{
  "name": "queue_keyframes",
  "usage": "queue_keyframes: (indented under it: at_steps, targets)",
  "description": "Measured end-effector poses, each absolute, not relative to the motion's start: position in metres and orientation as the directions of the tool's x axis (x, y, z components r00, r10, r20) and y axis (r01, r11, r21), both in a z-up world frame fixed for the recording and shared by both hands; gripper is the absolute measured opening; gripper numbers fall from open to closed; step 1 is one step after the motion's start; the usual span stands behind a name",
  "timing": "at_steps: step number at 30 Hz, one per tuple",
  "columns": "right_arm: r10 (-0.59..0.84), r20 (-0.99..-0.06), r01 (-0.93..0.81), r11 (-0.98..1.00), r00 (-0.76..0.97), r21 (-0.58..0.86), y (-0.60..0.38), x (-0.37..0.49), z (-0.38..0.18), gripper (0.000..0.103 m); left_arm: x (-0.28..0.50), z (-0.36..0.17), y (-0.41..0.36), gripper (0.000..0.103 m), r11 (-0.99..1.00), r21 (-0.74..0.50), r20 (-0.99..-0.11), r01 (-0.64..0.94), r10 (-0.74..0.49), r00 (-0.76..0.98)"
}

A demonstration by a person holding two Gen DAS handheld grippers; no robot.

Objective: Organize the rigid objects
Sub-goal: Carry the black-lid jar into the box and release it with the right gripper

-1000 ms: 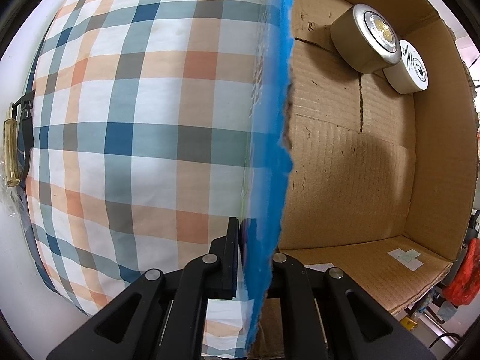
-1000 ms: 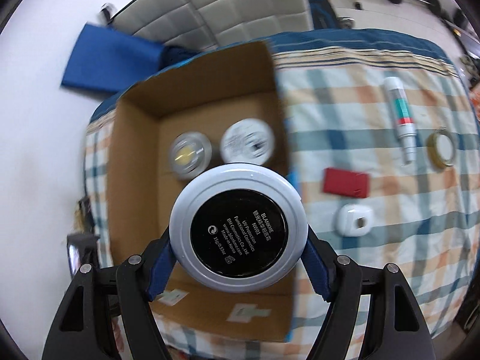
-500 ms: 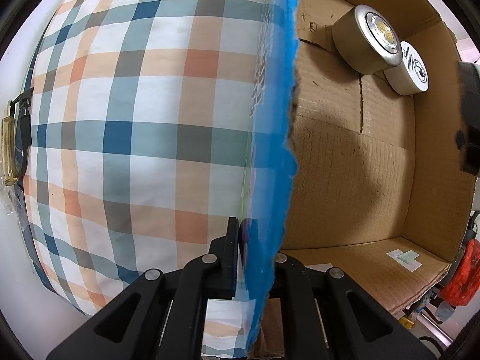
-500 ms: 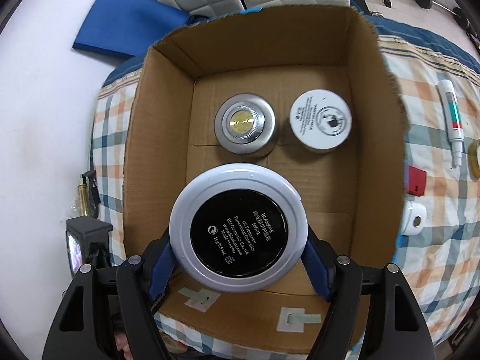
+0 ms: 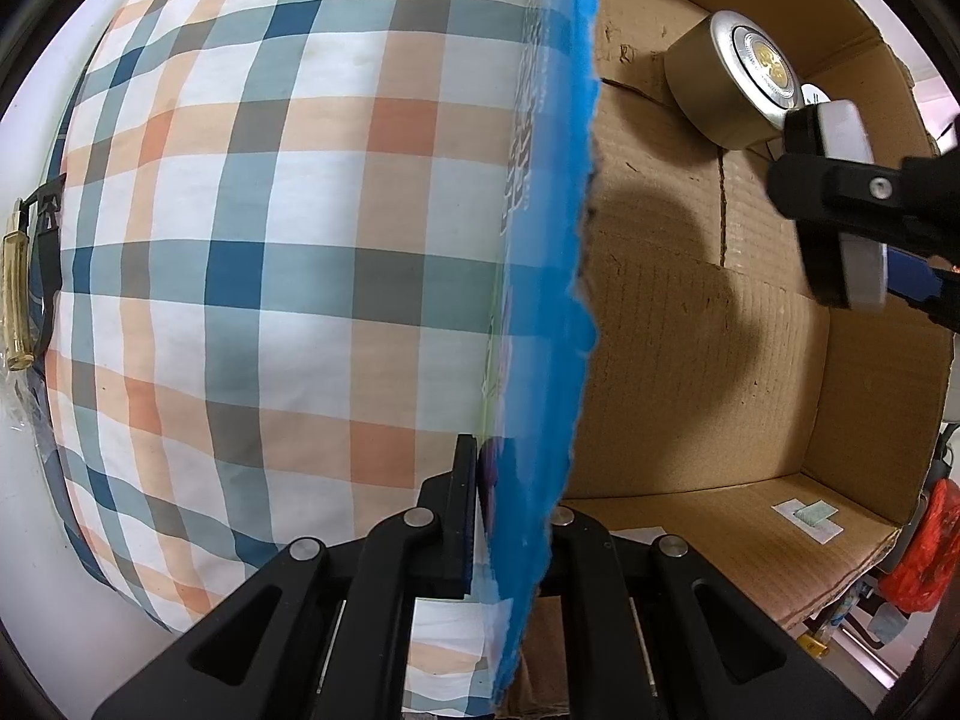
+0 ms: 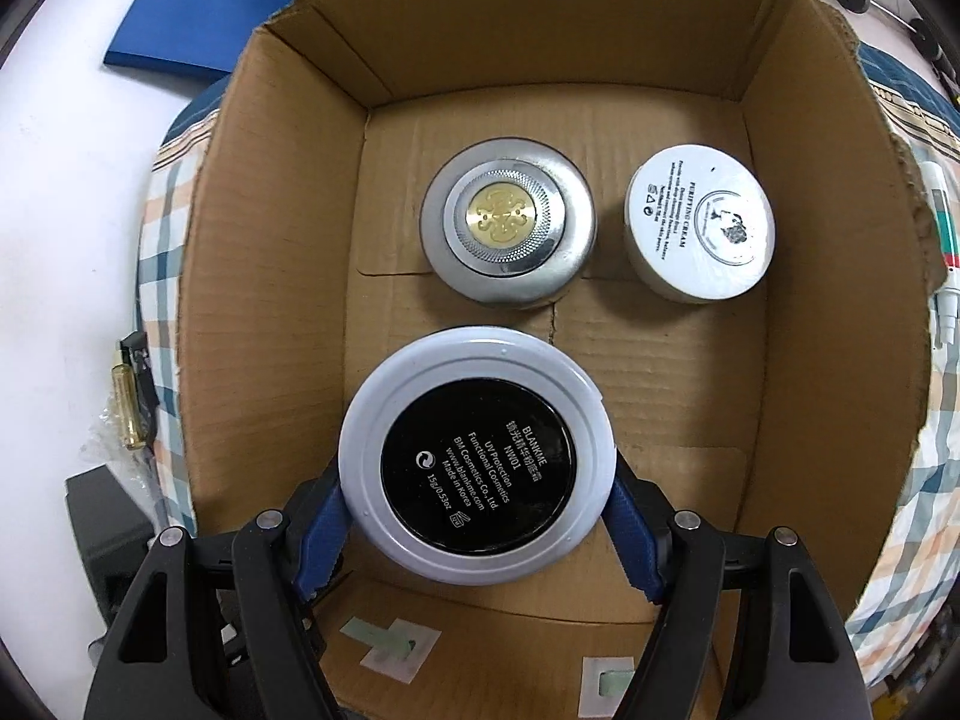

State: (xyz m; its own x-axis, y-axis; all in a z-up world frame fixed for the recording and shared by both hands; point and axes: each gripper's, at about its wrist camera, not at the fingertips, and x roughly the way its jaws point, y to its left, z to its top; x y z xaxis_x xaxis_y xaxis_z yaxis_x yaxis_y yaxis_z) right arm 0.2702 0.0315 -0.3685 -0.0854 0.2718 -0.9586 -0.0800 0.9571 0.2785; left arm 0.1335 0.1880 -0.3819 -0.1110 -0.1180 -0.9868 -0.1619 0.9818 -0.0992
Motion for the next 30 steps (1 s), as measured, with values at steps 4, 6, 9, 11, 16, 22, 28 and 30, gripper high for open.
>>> queue_keyframes:
  at_steps: [4, 6, 9, 11, 16, 22, 28, 30]
  targets:
    - [0.256, -0.962, -0.083, 0.961, -0.099, 0.264, 0.036, 0.272, -0.378, 0.077, 0.133, -0.382, 0.188, 0.005, 0.982, -0.099, -0.987, -0.16, -0.117, -0.112]
    - [0.254, -0.961, -0.084, 0.961, -0.109, 0.263, 0.039, 0.274, -0.383, 0.077, 0.134, -0.382, 0.187, 0.005, 0.982, -0.098, -0.987, -0.16, -0.117, -0.112]
    - [0.247, -0.962, -0.084, 0.963, -0.118, 0.258, 0.042, 0.274, -0.388, 0.077, 0.133, -0.383, 0.187, 0.005, 0.982, -0.097, -0.987, -0.161, -0.116, -0.112]
    - [0.25, -0.961, -0.078, 0.962, -0.122, 0.26, 0.043, 0.274, -0.392, 0.077, 0.134, -0.383, 0.187, 0.005, 0.982, -0.097, -0.987, -0.161, -0.115, -0.111]
    - [0.26, -0.956, -0.077, 0.959, -0.133, 0.272, 0.047, 0.274, -0.4, 0.077, 0.134, -0.383, 0.187, 0.005, 0.983, -0.096, -0.987, -0.159, -0.115, -0.113]
    - [0.277, -0.95, -0.081, 0.954, -0.146, 0.29, 0.058, 0.275, -0.406, 0.078, 0.134, -0.383, 0.187, 0.005, 0.983, -0.095, -0.987, -0.16, -0.114, -0.112]
    - [0.282, -0.947, -0.08, 0.952, -0.152, 0.296, 0.062, 0.275, -0.41, 0.088, 0.134, -0.384, 0.187, 0.005, 0.983, -0.094, -0.987, -0.161, -0.113, -0.111]
    - [0.274, -0.951, -0.086, 0.954, -0.14, 0.287, 0.062, 0.276, -0.406, 0.091, 0.134, -0.384, 0.187, 0.005, 0.983, -0.094, -0.987, -0.159, -0.112, -0.113]
